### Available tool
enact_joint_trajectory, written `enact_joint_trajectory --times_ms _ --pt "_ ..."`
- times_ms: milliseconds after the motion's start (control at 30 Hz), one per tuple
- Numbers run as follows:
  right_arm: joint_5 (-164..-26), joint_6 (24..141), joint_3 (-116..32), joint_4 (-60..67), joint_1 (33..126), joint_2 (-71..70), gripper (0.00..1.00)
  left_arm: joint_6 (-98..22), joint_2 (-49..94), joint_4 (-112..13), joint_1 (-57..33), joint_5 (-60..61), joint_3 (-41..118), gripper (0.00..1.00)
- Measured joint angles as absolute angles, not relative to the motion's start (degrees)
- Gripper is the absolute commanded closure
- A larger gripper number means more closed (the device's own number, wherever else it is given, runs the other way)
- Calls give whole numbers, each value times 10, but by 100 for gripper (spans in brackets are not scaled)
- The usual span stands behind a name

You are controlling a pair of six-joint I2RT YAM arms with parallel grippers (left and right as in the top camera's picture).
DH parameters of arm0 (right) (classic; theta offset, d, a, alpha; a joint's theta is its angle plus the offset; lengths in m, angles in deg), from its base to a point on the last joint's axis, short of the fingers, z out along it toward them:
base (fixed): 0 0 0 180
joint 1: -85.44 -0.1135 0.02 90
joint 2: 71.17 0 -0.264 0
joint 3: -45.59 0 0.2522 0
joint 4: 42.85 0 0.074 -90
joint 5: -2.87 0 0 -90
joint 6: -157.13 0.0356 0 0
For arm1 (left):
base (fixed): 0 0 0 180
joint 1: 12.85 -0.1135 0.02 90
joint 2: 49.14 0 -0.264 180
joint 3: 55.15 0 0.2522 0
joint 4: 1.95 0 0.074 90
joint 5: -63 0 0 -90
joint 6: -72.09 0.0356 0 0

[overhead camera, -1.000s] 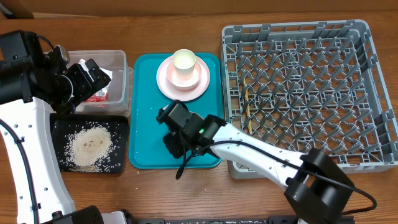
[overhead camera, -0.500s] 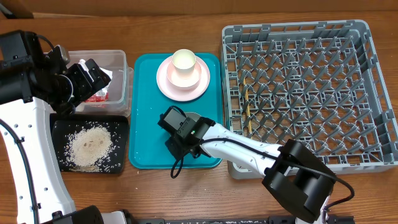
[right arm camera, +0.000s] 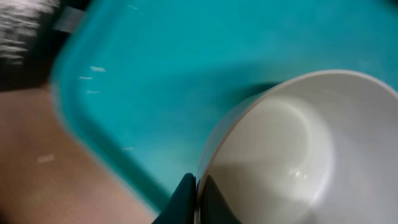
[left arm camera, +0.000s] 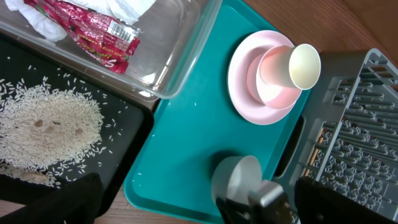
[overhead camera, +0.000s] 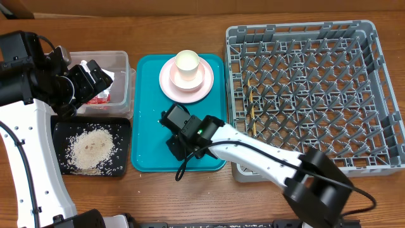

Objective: Sort waste into correct bins and load items into the dishwasher

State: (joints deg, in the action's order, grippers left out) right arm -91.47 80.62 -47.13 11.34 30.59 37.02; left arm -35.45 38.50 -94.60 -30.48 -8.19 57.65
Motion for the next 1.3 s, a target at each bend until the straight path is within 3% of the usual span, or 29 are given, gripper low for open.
enact_joint_trajectory --times_ms 300,733,1000,1300 --pt "-1054 832 -498 160 329 277 96 -354 385 -946 -305 -82 577 0" --pt "-1310 852 -504 307 629 128 96 -354 385 -946 -305 -82 577 0" --pt "-1452 853 -480 297 753 128 96 -354 385 -946 -305 -82 577 0" --pt "-1565 847 -331 213 846 128 96 -354 385 -946 -305 -82 577 0"
